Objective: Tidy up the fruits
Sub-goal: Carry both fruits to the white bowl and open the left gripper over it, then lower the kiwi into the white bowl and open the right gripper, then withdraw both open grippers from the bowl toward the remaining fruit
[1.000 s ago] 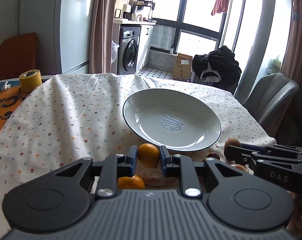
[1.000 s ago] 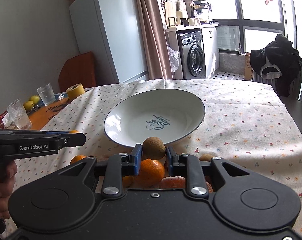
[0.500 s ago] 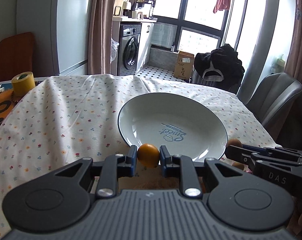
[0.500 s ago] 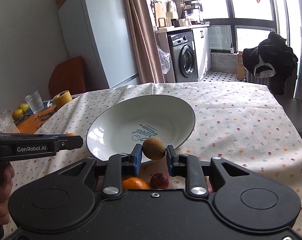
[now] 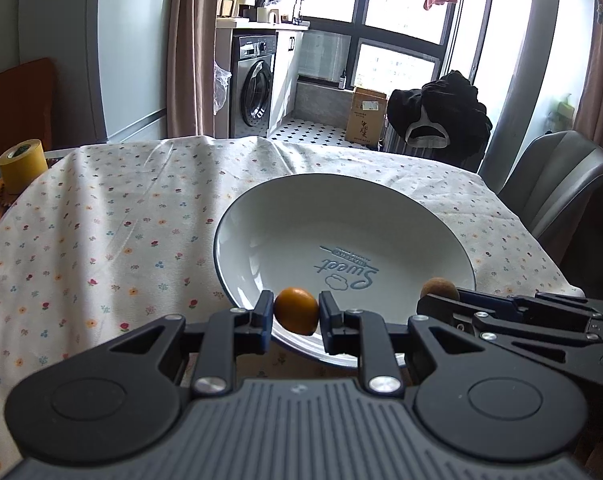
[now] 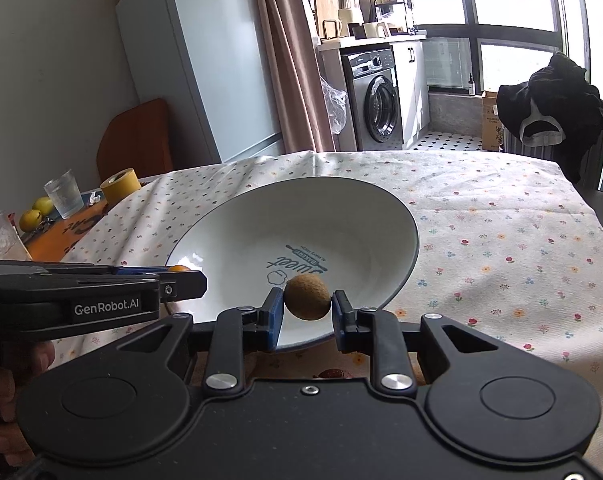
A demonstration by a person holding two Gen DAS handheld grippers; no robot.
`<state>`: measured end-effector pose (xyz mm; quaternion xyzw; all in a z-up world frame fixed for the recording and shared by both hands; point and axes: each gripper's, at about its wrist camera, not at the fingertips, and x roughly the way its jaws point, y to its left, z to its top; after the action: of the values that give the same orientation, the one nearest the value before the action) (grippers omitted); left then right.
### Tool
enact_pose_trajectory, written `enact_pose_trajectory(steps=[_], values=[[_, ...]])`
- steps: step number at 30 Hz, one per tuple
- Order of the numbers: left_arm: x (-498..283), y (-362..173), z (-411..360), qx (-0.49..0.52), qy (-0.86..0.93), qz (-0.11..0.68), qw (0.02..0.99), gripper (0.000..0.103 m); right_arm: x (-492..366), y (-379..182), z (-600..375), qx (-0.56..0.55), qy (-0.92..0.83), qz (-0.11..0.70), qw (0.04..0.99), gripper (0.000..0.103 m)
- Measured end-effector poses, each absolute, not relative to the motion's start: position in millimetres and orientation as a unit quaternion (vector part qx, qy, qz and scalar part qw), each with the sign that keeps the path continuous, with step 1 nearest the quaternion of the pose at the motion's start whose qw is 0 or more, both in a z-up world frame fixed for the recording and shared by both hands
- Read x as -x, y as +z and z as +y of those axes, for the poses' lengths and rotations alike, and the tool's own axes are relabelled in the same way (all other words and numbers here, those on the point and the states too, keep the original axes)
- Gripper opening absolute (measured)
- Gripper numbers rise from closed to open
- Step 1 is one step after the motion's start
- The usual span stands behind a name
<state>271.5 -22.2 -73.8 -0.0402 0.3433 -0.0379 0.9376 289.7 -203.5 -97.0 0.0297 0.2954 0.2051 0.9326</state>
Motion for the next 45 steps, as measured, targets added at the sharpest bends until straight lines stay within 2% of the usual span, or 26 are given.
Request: enact_pose_trajectory(steps=[14, 16, 20, 21, 23, 25, 27, 28, 30, 45], values=[[-282.2, -76.4, -24.8, 0.038, -0.025, 0.346, 0.937, 0.026, -302.5, -98.8, -205.9, -0.036, 0.200, 0.305, 0.930, 0.026], [-277.6, -71.6, -23.1, 0.039, -0.024, 0.340, 0.939, 0.027, -300.6, -96.6, -209.0, -0.043, 0.196, 0.302, 0.932, 0.029], [-266.3, -60.7, -16.8, 0.048, -0.011, 0.325, 0.944, 0.041, -292.2, -88.4, -216.1, -0.054, 0.187, 0.289, 0.937, 0.030], [-262.9, -57.9, -15.7, 0.049, -0.008, 0.320, 0.946, 0.046, -289.8, -86.9, -217.5, -0.058, 0.189, 0.288, 0.937, 0.032], [-254.8, -52.4, -13.7, 0.048, -0.001, 0.308, 0.950, 0.057, -283.8, -83.3, -219.7, -0.062, 0.189, 0.284, 0.938, 0.044], [-246.9, -47.5, -10.5, 0.052, 0.008, 0.299, 0.953, 0.065, -276.1, -78.5, -222.4, -0.066, 0.181, 0.269, 0.944, 0.071], [-238.4, -43.5, -5.0, 0.068, 0.014, 0.288, 0.955, 0.076, -268.1, -72.7, -226.0, -0.073, 0.176, 0.251, 0.949, 0.086], [-234.3, -41.6, -2.1, 0.076, 0.018, 0.284, 0.956, 0.078, -264.9, -69.6, -228.7, -0.080, 0.176, 0.243, 0.951, 0.094], [-225.7, -37.5, 3.1, 0.091, 0.026, 0.274, 0.957, 0.082, -258.9, -65.2, -233.3, -0.087, 0.167, 0.228, 0.955, 0.103], [-182.0, -22.7, 18.4, 0.107, 0.048, 0.251, 0.961, 0.088, -220.7, -51.5, -244.8, -0.073, 0.134, 0.177, 0.972, 0.103]])
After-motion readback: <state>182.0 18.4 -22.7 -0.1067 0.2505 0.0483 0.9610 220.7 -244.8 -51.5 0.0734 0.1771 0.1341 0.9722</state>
